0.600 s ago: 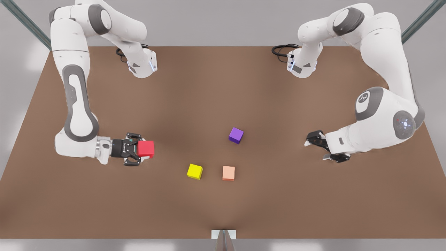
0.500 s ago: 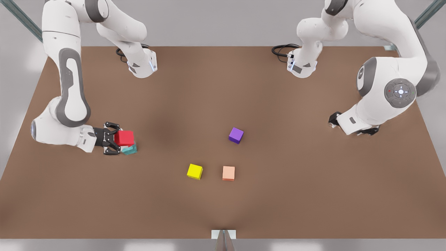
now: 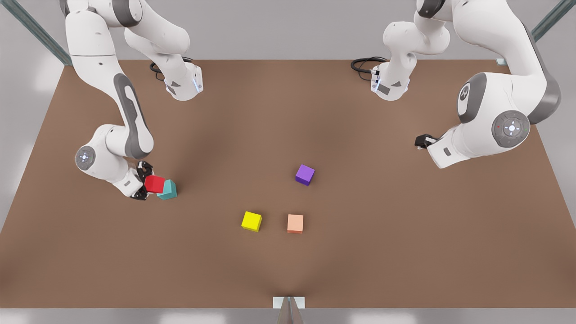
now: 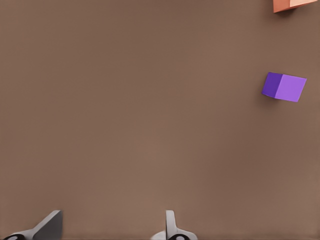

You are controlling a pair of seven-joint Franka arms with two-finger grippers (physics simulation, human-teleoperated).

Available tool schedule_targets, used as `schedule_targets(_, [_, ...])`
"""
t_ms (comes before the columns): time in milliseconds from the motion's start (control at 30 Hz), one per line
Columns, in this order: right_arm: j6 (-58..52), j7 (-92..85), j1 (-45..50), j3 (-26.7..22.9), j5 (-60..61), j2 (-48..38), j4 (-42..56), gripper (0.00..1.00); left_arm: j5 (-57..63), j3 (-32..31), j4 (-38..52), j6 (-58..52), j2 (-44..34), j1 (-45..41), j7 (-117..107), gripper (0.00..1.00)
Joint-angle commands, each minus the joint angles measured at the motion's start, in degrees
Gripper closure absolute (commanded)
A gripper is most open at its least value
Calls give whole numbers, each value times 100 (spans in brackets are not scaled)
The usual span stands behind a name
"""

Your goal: Pick up red wooden cube and pass to hand red wooden cube and place in blue wooden cube

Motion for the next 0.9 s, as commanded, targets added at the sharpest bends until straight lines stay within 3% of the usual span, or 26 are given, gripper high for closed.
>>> schedule_targets(0, [527, 1745, 2, 6, -44, 10, -46, 42, -12, 1, 2, -36, 15, 0, -307, 0])
schedule_targets(500, [888, 1719, 151, 32, -44, 45, -529, 41, -3, 9, 2, -80, 68, 44, -307, 0])
schedule_targets(533, [888, 1736, 142, 32, -44, 54, -529, 27, -3, 9, 2, -80, 77, 44, -307, 0])
schedule_targets(567, [949, 1745, 142, 32, -44, 54, -538, 0, -3, 9, 2, -80, 77, 44, -307, 0])
schedule_targets(867, [958, 1763, 142, 32, -44, 45, -503, 0, -3, 9, 2, -80, 94, 105, -307, 0])
